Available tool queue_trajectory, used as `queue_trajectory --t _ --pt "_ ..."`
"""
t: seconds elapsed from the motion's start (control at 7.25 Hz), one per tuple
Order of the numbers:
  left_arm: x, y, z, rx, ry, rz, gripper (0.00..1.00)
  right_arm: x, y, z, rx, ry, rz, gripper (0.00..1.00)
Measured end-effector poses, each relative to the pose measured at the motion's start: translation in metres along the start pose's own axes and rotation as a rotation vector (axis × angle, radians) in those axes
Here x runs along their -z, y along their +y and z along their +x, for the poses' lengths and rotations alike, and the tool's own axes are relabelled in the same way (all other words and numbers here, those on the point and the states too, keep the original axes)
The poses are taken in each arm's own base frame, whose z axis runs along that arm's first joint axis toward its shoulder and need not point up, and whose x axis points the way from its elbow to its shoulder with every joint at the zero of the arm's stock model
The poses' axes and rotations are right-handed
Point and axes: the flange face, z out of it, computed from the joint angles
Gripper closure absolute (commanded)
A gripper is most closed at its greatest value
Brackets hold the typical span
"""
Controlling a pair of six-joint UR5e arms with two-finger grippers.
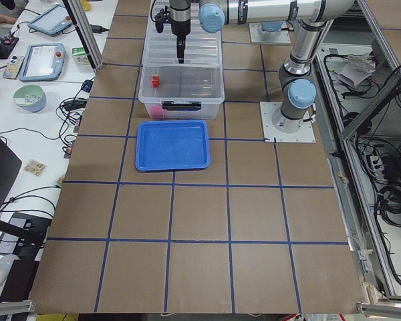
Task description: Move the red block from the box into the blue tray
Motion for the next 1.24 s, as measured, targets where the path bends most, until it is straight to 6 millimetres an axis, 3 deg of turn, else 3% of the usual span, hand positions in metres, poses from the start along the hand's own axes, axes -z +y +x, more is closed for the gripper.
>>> queue_trajectory --t 0.41,0.97,1.1,1.24 --pt "-0.063 -0.001 -0.003 0.087 -0.007 -0.043 0.0 -0.001 0.003 0.001 0.003 -0.003 -0.003 0.0" --pt "-0.113 0.004 -0.022 0.143 0.0 -0.063 0.0 0.004 0.002 0.012 0.01 0.005 0.008 0.0" --pt "-0.127 0.006 -0.025 0.165 0.0 -0.065 0.0 0.017 -0.002 0.013 0.01 0.004 0.029 0.0" --pt "-0.14 0.009 -0.026 0.197 0.0 -0.068 0.0 0.043 -0.006 0.013 0.011 -0.017 0.045 0.0"
